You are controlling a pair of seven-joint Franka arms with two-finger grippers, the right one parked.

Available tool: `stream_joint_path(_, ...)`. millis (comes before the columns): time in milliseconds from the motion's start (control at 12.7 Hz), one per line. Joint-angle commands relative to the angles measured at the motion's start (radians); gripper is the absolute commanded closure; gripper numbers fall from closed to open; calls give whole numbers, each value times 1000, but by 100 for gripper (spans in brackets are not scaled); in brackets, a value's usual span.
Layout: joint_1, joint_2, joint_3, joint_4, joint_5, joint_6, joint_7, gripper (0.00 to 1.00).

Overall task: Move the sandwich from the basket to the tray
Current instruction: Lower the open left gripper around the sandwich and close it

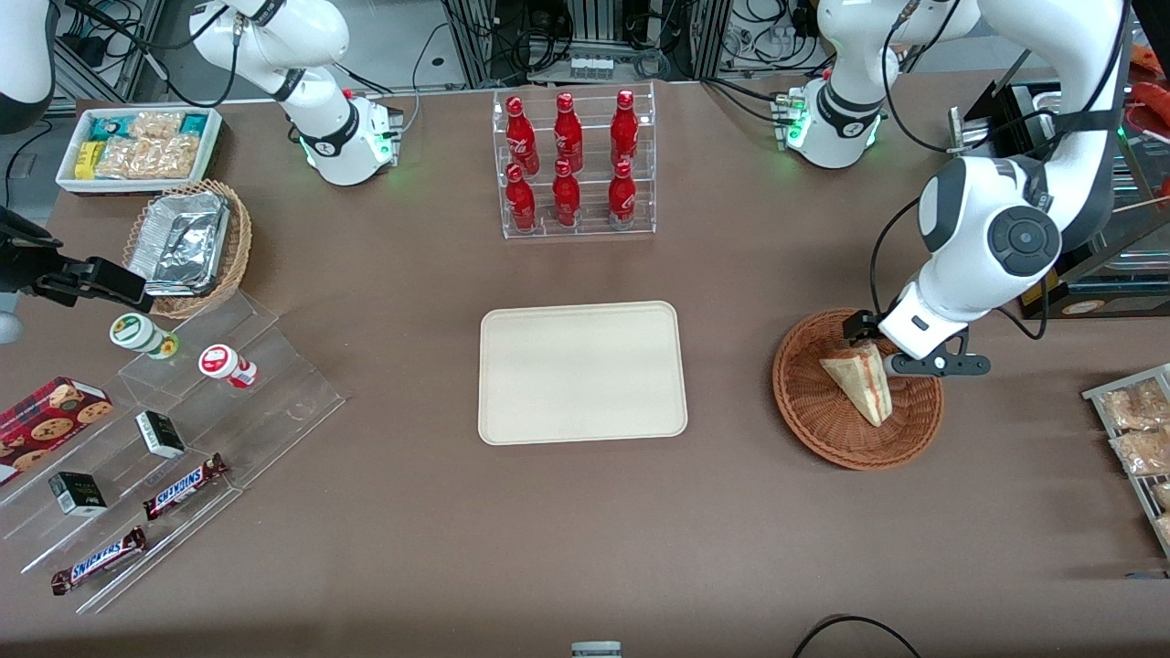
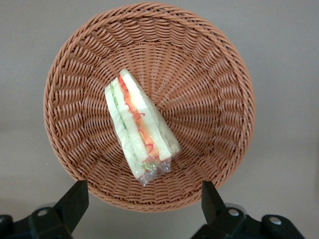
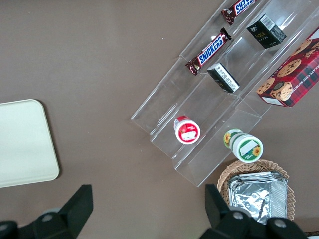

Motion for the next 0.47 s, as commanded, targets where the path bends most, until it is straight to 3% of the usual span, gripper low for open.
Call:
stream_joint_path(0,3,1,3,-21,10,36,-86,0)
stream_joint_path(393,3,10,3,-69,-2,160,-332,0)
